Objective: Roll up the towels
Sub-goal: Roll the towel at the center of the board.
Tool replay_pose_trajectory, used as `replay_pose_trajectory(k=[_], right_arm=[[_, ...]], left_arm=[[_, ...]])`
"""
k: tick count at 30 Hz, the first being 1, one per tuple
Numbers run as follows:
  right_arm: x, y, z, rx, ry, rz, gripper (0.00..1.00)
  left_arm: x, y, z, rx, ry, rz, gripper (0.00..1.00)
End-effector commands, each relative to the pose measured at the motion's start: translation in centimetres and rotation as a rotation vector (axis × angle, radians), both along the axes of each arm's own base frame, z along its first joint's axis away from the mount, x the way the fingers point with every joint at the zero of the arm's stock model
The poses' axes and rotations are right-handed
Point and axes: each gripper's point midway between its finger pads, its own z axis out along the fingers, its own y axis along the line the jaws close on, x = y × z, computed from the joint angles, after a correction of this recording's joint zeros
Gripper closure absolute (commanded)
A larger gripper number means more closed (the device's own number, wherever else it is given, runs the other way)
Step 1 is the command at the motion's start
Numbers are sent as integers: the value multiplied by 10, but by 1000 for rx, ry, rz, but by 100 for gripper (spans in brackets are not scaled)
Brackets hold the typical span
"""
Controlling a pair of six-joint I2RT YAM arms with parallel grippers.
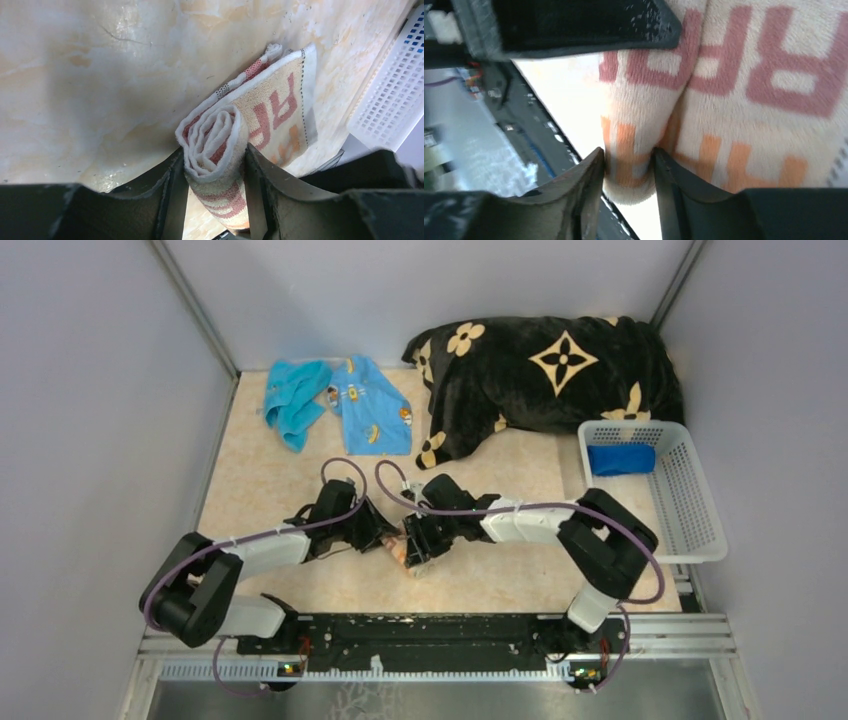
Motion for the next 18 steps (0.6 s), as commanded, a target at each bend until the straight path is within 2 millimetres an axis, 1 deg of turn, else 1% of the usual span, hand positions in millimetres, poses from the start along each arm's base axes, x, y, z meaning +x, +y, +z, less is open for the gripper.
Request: replay_pose_trajectory(k=[1, 4, 5, 6, 7, 10, 12, 15, 18], right_arm=[[27, -32, 25, -253, -347, -92, 56], [33, -37, 51, -325, -534, -121, 48], [33, -37, 57, -350, -585, -122, 40], [29, -32, 64, -363, -636, -108, 36], [28, -31, 67, -385, -680, -101, 35], [20, -18, 75, -424, -790, -71, 34], [15, -8, 77, -454, -851, -53, 35], [9, 5, 72, -508, -907, -15, 38], [6, 12, 52, -591, -948, 29, 42]], left_arm=[[-15, 20, -31, 129, 75, -15, 51], [-16, 21, -34, 137, 85, -20, 51], [-16, 21, -34, 142, 87, -19, 51], [-16, 22, -34, 145, 85, -18, 51], [-15, 22, -34, 147, 85, -16, 51], [-15, 22, -34, 152, 86, -17, 51], [-15, 23, -33, 156, 86, -12, 51], [-15, 25, -33, 161, 85, -9, 51], [-15, 25, -33, 161, 86, -6, 51]])
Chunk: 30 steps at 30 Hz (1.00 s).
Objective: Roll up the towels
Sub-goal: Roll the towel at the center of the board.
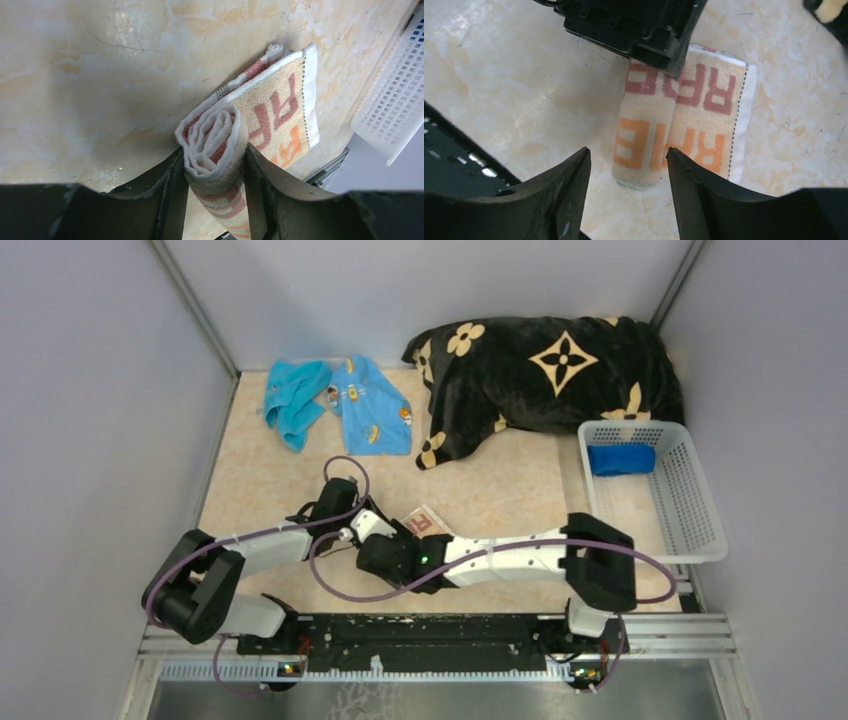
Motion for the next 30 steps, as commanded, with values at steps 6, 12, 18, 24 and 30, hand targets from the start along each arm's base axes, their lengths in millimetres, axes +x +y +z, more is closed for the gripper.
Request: replay_pose_trajectory(k=[6, 12, 18, 24, 30], right_arm=[[13, -5, -39, -241, -151, -29, 47], [6, -22, -74, -344, -107, -9, 52], [-5, -30, -96, -339, -1, 26, 64], [-16, -16, -89, -47, 285, 88, 82], [-26, 2, -74, 243, 561, 185, 83]], left_arm=[[-19, 27, -34, 149, 86, 16, 51], [-20, 27, -35, 151, 93, 16, 50], [-18, 29, -28, 150, 75, 29, 47], [-15, 40, -9, 151, 7, 86, 37], [-12, 45, 17, 120, -77, 116, 26]])
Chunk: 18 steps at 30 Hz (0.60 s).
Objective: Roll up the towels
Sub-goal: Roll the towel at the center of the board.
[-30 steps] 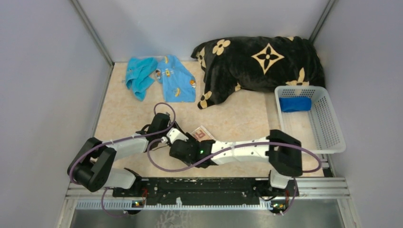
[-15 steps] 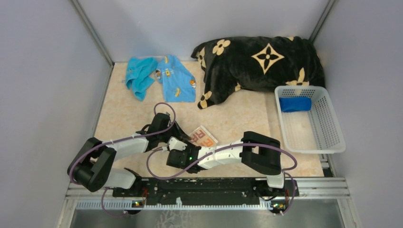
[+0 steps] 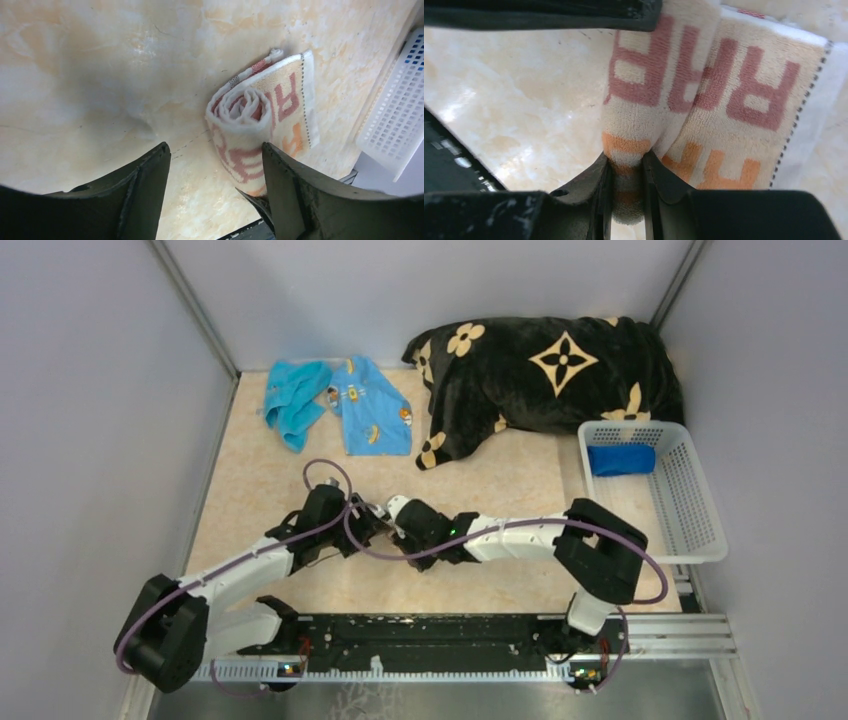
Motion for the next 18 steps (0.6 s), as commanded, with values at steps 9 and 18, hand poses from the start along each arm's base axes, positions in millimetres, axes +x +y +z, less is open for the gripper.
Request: replay_pose_trajectory(k=[9, 18], right_arm=[[-31, 16, 2, 492, 661, 91, 83], [-25, 1, -19, 583, 860, -26, 82]], left_arm=[[-16, -3, 14, -67, -5, -40, 22], [3, -23, 12, -111, -18, -73, 27]])
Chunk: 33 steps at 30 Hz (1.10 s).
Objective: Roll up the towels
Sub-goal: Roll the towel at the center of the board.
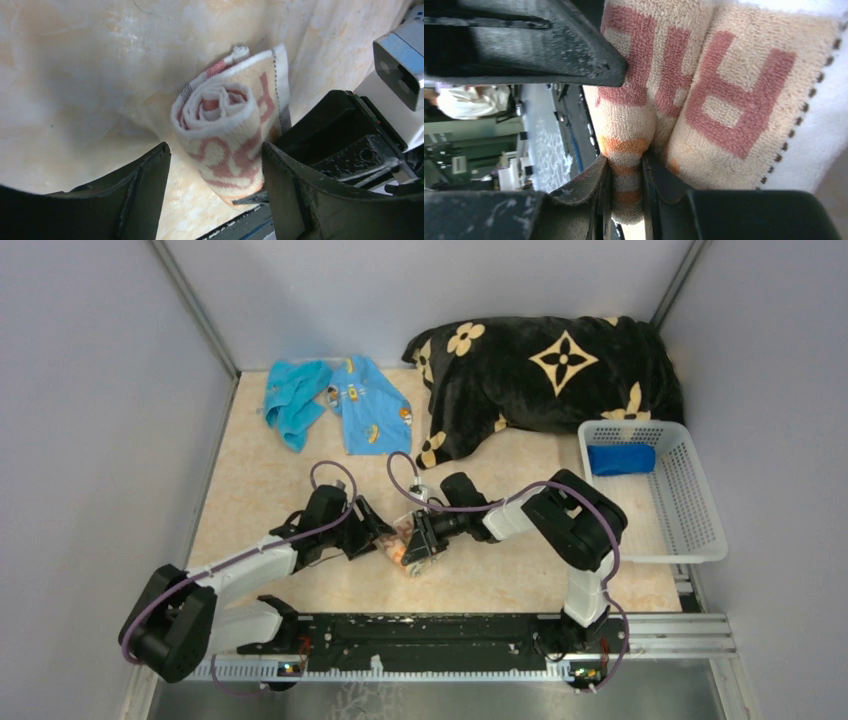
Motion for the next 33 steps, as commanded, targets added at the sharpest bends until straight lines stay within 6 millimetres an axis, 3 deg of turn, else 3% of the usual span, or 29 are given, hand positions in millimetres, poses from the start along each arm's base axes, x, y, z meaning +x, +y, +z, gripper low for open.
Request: replay_pose_trajectory(k=[1, 7, 13, 19, 24, 29, 33], right_arm=[[-18, -19, -24, -28, 190, -21, 82], [-10, -28, -23, -84, 139, -74, 77], [10, -38, -11, -309, -153, -135, 56], [28, -54, 41, -481, -495, -259, 40], [26, -40, 78, -555, -758, -302, 37], [16, -14, 79, -629, -911, -259, 38], [12, -2, 55, -740, -994, -202, 40]], left_arm=[[15, -13, 4, -31, -29, -19, 29], [15, -16, -20, 20, 29, -52, 44], [8, -8, -41, 90, 78, -59, 48], [5, -1, -46, 144, 84, -53, 48], [6, -1, -47, 169, 85, -60, 48], [5, -1, -48, 177, 91, -57, 47], [4, 0, -49, 185, 94, -55, 47]])
